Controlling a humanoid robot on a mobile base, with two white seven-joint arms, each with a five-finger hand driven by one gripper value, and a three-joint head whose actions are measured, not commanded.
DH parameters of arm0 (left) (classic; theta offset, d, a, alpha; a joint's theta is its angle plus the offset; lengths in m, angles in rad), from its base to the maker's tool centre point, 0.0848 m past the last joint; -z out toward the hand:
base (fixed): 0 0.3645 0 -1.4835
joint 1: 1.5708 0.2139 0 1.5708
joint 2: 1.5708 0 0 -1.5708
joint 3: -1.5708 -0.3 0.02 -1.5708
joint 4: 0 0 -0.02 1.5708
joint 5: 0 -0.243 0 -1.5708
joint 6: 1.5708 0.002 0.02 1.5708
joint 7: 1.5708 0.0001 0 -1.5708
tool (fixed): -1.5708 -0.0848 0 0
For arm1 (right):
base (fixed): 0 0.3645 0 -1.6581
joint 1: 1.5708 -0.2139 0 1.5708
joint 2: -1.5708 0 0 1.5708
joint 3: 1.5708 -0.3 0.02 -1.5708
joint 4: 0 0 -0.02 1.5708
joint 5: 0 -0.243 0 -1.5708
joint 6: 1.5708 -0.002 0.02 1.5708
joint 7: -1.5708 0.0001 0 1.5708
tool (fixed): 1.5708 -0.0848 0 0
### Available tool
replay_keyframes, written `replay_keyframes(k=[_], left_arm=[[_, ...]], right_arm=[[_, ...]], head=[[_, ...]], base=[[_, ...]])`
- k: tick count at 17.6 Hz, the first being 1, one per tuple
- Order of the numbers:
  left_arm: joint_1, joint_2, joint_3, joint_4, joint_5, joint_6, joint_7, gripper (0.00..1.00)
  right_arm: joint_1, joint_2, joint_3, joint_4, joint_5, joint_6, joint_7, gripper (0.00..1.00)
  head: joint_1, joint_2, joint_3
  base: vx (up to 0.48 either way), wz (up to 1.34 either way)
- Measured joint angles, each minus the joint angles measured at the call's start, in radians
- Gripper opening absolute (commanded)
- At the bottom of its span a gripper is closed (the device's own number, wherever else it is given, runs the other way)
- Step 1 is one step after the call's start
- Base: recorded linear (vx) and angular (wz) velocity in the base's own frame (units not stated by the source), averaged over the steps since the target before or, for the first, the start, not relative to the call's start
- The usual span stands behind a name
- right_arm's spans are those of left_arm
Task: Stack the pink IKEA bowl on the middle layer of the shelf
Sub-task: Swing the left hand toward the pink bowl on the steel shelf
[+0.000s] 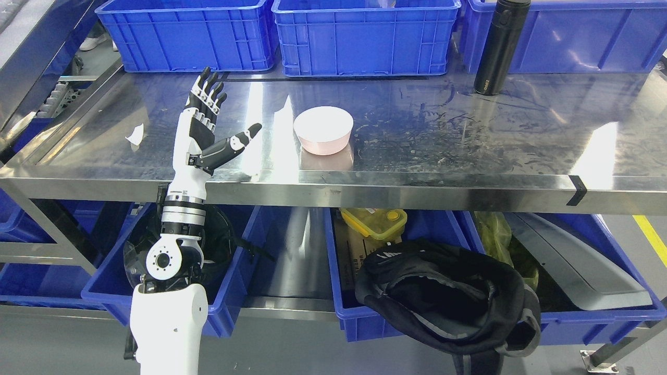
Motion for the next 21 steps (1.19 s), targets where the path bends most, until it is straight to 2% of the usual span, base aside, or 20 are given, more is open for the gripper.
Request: replay_keyframes(k=[5, 7, 8, 15, 21], left_arm=[[-0.005, 0.013, -0.003, 0.003, -0.032, -0.014, -0.011, 1.0], [-0.025, 0.043, -0.005, 0.005, -0.096, -0.015, -0.038, 0.92], [-0.034, 0.059, -0.006, 0.006, -0.129, -0.016, -0.058, 0.92], [-0.171, 0.182, -0.058, 0.003, -0.521, -0.027, -0.371, 0.95], [-0.26, 0.244, -0.168, -0.013, -0.819, -0.034, -0.454, 0.96]], right_arm=[[0.0, 0.0, 0.0, 0.0, 0.0, 0.0, 0.0, 1.0], [0.0, 0.0, 0.0, 0.0, 0.0, 0.0, 0.0, 1.0], [0.0, 0.0, 0.0, 0.0, 0.0, 0.0, 0.0, 1.0], [0.0, 0.0, 0.0, 0.0, 0.0, 0.0, 0.0, 1.0], [0.0, 0.0, 0.0, 0.0, 0.0, 0.0, 0.0, 1.0]], head=[[0.0, 0.0, 0.0], [0.0, 0.0, 0.0], [0.0, 0.0, 0.0], [0.0, 0.0, 0.0], [0.0, 0.0, 0.0]], base=[[0.0, 0.0], [0.0, 0.0], [0.0, 0.0], [0.0, 0.0], [0.0, 0.0]])
